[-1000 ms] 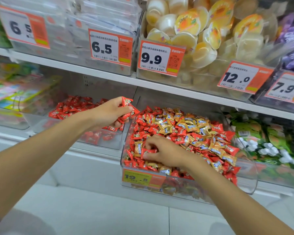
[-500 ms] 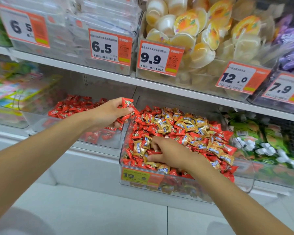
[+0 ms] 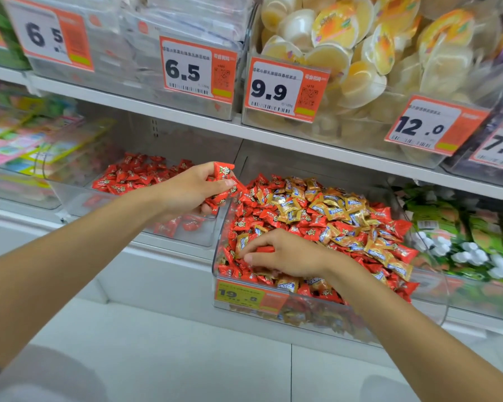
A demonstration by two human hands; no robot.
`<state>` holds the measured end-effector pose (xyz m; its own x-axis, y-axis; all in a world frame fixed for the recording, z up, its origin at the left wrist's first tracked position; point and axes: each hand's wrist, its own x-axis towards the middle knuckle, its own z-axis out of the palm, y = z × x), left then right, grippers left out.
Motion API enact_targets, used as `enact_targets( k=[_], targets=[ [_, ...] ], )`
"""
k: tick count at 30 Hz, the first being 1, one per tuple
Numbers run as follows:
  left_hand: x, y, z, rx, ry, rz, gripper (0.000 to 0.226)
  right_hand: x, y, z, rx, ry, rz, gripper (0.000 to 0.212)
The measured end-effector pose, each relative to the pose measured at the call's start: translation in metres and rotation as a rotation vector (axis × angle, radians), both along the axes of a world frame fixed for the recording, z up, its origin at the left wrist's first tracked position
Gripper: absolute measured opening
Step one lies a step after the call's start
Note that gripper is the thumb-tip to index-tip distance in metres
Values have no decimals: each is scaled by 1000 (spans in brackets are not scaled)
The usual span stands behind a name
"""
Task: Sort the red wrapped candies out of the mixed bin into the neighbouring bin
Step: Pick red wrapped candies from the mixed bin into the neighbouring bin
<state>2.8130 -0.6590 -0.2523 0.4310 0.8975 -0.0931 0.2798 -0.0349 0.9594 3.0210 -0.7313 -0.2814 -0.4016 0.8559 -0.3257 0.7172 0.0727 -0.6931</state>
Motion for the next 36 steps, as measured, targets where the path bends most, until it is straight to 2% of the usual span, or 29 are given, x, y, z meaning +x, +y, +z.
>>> enact_targets(
  k=[4,8,11,16,22,27,30,34,36],
  targets=[
    [3,-4,-2,4,-5,15,9,-6,4,-6,-52,-119,120,38],
    [11,-11,-3,24,-31,24,9,-8,6,-12,-144,-116,174,42],
    [10,-12,-5,1,-66,33,9,-12,6,-13,-105,-115,223,34],
    [11,-12,-6,52,-15,32,10,-14,7,-23,-16,-82,297,40],
    [13,-14,-2,63,10,26,10,-19,17,-36,82,-95,268,18],
    [9,-17,-6,60,-8,32,9,-12,17,-32,28,145,194,22],
    [4,-18,-7,44,-40,23,9,-3,19,-22,35,223,120,22],
    [0,-19,-7,15,-80,28,8,12,23,-11,1,302,-78,16],
    [-1,-19,-7,12,-91,36,8,16,23,-6,-9,353,-167,23]
  ],
)
